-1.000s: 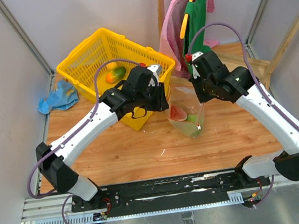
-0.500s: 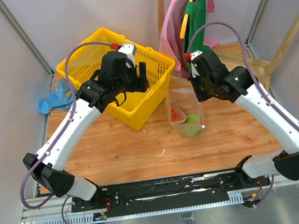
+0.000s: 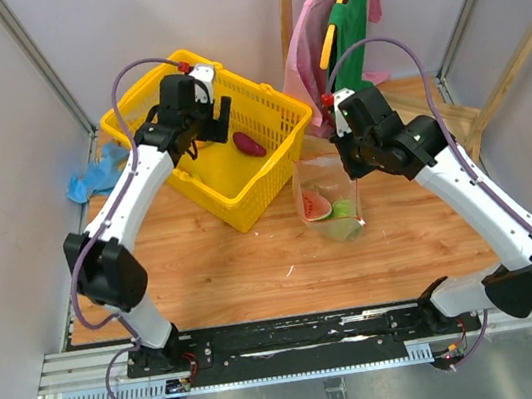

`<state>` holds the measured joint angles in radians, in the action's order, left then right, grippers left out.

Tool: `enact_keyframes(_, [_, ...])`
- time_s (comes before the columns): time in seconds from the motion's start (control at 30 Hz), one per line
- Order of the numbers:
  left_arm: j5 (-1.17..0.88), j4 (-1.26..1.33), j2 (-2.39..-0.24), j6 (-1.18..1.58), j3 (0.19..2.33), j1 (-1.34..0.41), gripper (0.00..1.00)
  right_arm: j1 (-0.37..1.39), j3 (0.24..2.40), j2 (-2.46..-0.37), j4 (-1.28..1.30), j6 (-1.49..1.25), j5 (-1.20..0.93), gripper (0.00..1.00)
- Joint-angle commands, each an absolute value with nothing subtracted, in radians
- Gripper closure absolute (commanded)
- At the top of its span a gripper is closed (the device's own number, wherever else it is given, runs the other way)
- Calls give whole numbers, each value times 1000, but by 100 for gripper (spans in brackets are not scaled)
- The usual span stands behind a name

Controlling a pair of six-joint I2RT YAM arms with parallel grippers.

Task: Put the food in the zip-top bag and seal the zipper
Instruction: Pick up the fake fruit from the bin.

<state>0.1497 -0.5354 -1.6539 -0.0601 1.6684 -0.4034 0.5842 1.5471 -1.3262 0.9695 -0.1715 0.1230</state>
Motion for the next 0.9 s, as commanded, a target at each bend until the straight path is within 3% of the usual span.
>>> enact_keyframes(0.0, [54,-478,-1771,-176,1724,-335,5,591,1579,-1330,947,-130,115,99])
enact_keyframes(0.27, [-29,-395,-1973,-258,1790,-250,1,592,1573,-1333,943,-104,118,99])
enact_keyframes(0.87, [-206,-244,-2310,-341,1959,-161,1,592,1573,-1356,948,-105,89,99])
